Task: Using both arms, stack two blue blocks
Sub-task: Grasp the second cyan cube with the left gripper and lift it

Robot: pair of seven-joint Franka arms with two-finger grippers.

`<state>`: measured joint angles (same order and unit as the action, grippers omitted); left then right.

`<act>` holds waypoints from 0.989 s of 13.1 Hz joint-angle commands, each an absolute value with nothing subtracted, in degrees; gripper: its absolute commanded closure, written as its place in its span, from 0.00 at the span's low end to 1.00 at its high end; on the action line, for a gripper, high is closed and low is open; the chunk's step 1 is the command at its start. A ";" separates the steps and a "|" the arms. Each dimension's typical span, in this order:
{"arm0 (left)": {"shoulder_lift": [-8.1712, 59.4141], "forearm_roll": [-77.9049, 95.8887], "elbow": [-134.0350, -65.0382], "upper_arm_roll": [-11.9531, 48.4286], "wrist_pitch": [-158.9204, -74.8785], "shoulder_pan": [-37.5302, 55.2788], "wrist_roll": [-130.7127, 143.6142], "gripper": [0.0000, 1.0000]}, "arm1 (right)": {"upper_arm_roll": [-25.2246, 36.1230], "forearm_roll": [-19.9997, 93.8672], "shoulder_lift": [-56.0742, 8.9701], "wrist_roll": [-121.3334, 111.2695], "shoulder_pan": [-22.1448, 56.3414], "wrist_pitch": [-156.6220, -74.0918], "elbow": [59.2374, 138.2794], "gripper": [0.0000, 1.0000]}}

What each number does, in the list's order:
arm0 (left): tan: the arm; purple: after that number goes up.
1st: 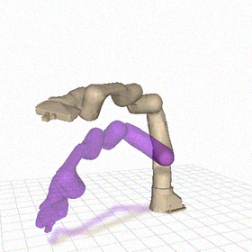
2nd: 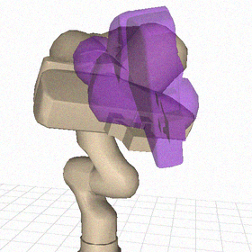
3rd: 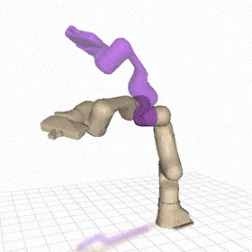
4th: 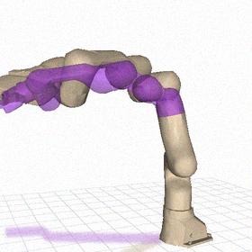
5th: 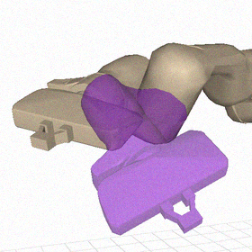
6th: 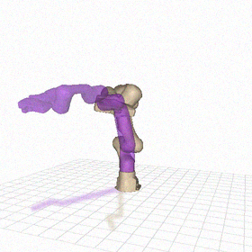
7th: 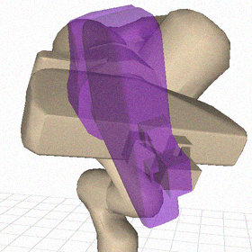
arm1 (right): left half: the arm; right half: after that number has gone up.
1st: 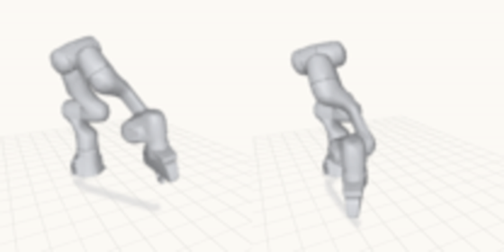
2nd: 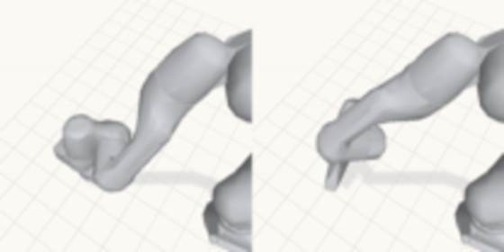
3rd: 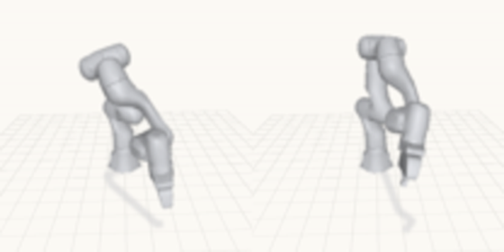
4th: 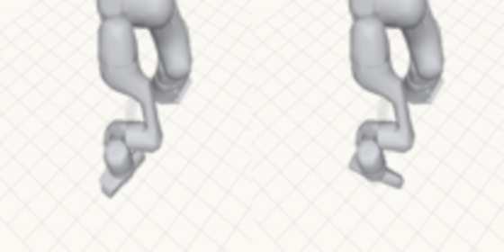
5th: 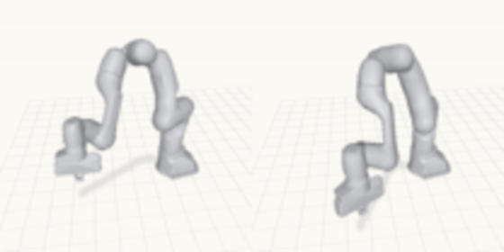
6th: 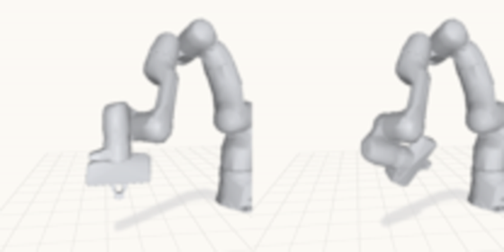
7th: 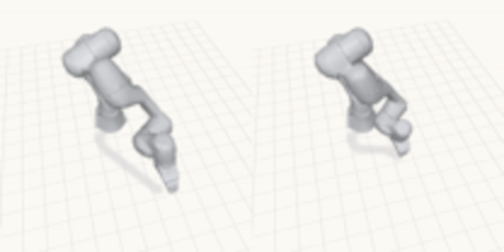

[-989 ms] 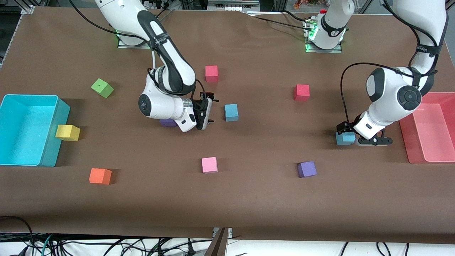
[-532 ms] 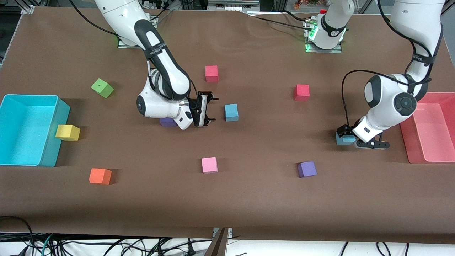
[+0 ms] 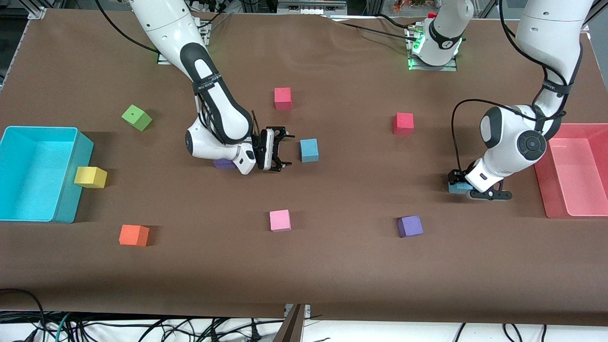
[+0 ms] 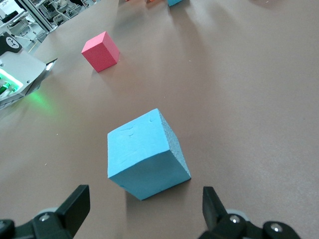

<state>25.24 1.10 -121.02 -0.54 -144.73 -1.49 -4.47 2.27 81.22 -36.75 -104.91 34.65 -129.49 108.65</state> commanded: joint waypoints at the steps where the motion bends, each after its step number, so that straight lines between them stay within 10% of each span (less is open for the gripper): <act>1: 22.60 2.02 -121.03 -0.62 -144.32 -0.45 -6.33 1.00 | 1.49 82.79 -36.65 -107.22 34.19 -130.51 109.07 0.00; 7: 5.82 2.90 -119.19 -0.35 -127.02 12.62 9.08 1.00 | 1.49 87.10 -37.79 -113.03 34.37 -130.34 109.16 0.00; 13: 11.67 14.06 -108.74 2.72 -123.22 29.06 35.83 1.00 | 1.49 87.10 -37.79 -113.11 34.37 -130.08 109.16 0.00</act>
